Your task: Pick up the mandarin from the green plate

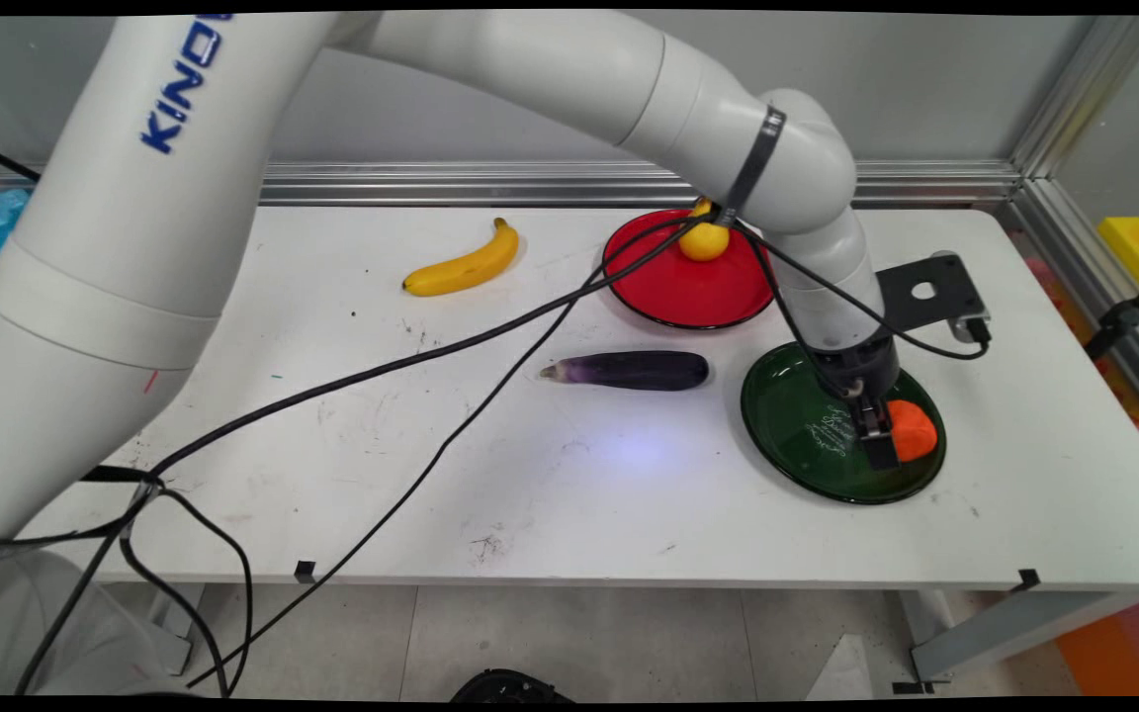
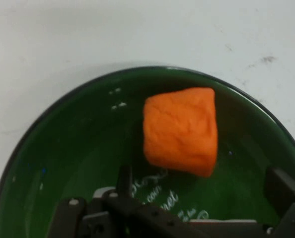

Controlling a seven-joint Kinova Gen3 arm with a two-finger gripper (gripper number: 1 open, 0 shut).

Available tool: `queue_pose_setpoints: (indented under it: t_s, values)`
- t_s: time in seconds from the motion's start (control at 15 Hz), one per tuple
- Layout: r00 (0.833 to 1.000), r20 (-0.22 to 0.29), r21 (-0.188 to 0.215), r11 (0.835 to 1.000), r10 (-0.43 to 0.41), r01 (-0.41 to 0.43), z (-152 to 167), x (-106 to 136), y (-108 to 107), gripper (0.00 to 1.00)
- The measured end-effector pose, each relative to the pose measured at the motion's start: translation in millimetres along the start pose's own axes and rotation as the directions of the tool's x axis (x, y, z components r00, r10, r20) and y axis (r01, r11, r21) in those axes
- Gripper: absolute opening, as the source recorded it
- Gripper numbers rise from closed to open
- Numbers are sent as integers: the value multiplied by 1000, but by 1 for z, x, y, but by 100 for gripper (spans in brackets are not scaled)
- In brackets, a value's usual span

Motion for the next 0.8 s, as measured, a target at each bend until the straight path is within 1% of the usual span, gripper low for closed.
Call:
queue_pose_setpoints:
  t_s: [0.2, 0.47, 0.67, 0.73, 0.8]
  values:
    - [1000, -9, 12, 1000, -16, 16, 10, 7, -3, 100]
    - [999, -22, 3, 1000, -28, 28, 23, 15, -6, 100]
    - [999, -16, -5, 999, -35, 35, 28, 16, -7, 100]
    - [999, -12, -8, 999, -35, 35, 29, 16, -7, 0]
    - [999, -9, -10, 999, -34, 34, 29, 15, -6, 0]
